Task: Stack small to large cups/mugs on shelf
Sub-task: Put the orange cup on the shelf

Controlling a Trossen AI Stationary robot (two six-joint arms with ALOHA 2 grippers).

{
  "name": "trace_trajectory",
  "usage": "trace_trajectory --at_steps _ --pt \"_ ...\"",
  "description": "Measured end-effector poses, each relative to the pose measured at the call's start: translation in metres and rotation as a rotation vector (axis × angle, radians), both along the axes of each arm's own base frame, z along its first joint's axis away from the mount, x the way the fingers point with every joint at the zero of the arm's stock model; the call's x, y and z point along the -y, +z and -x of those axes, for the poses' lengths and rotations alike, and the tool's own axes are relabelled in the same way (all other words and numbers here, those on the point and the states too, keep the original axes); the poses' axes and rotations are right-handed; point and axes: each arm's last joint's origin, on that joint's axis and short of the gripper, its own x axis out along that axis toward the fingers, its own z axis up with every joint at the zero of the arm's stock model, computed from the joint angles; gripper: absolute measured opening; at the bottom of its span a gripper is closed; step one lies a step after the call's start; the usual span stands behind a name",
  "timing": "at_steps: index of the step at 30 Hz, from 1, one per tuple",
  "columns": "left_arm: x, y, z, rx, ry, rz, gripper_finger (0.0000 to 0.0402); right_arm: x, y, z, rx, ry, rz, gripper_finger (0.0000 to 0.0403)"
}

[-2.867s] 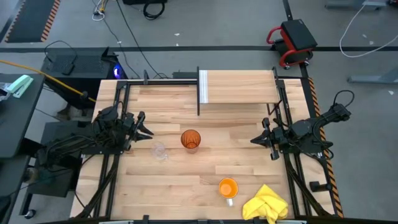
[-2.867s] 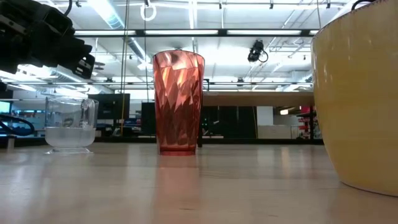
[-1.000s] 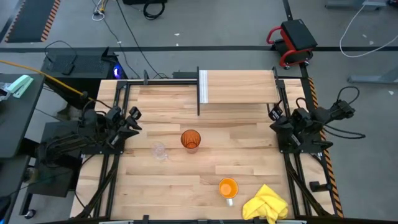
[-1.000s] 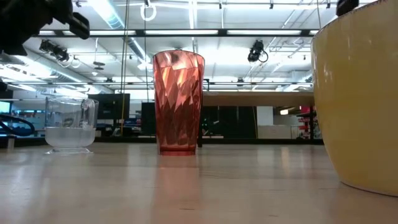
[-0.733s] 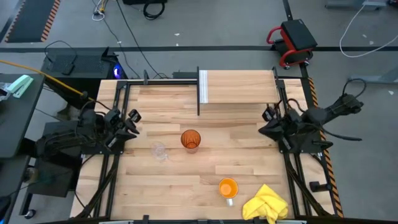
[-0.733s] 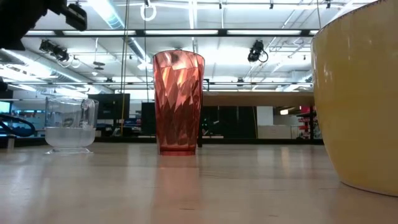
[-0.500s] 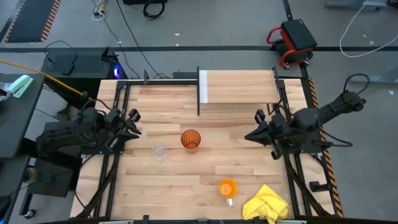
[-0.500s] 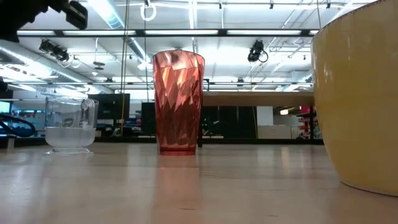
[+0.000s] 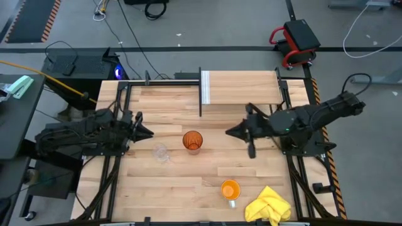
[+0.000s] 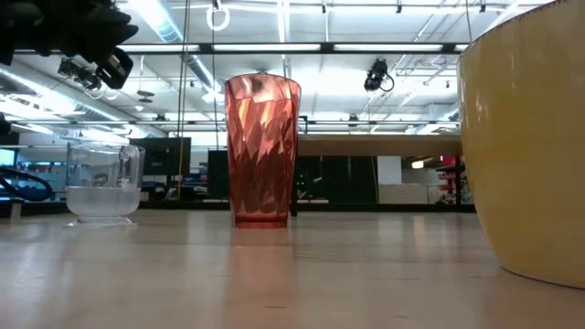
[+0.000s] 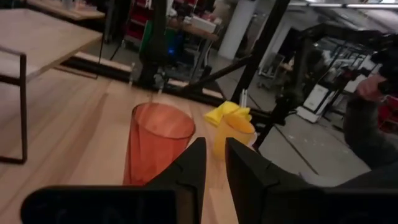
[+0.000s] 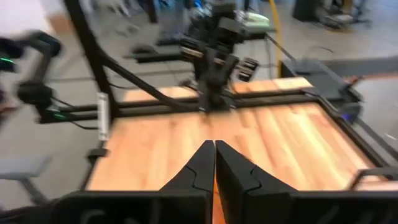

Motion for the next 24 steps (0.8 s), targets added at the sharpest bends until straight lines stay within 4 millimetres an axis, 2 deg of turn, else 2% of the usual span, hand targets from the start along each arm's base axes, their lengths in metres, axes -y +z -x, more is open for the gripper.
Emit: trace_trajectory --at_steps 7,12,17,24 --pt "-0.001 -0.006 -0.002 -0.070 0.028 0.008 0.0065 0.021 0.001 -0.040 -0.118 -0.124 0.028 0.0077" --pt "-0.003 -0.013 -0.001 -0.145 0.112 0.010 0.0062 0.039 -0.004 -0.067 -0.165 -0.191 -0.054 0.0111" --pt "-0.005 -0.020 0.000 -0.214 0.181 0.010 0.0063 0.048 -0.017 -0.090 -0.306 -0.204 -0.079 0.0118" --pt "-0.006 -0.021 0.000 -0.225 0.196 0.012 0.0066 0.060 -0.031 -0.118 -0.461 -0.243 -0.129 0.0119"
